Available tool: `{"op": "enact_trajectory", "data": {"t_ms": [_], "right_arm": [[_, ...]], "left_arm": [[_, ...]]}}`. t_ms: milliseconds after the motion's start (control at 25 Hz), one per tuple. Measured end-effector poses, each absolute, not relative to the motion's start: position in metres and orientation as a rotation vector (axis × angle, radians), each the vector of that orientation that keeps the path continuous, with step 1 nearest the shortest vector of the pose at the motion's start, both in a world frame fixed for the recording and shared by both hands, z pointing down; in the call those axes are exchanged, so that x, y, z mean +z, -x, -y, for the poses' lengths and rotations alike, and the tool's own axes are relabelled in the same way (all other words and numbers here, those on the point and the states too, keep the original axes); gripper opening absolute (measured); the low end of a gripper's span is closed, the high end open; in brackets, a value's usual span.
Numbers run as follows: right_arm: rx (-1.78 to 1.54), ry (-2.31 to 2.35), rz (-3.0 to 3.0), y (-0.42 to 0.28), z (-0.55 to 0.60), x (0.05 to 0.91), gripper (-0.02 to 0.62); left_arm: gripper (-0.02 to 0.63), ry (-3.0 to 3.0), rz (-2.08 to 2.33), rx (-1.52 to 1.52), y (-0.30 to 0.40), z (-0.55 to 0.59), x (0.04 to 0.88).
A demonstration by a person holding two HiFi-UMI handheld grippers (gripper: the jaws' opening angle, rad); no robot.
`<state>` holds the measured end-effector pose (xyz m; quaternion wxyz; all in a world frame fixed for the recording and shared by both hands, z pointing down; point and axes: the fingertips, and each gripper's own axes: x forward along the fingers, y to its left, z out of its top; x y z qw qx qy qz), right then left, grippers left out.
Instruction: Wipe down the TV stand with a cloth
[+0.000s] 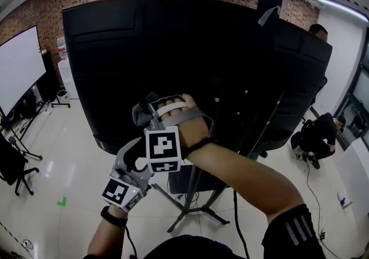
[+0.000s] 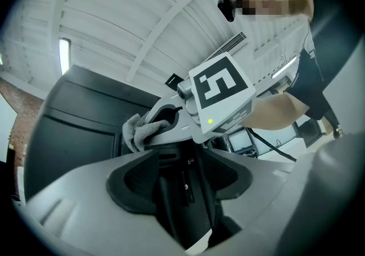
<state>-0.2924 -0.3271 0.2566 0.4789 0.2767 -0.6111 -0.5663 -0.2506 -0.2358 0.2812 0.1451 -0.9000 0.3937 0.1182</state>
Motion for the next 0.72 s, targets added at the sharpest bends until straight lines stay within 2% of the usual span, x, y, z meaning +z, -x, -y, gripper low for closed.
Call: {"op": "enact_trajectory", "data": {"t_ms": [320,720], "right_arm": [[-1.353,-0.661,1.432,0.296,0.353,0.279,0.036],[-1.272,-0.708,1.322,0.235,0.357,0.287,0.035]], "left_arm": [[0.253,2.588,-1.193,0.333,0.268,0.237,0.292],[0.256,2.646,-1.067,0.290,0.228,0.238,0.299]]}}
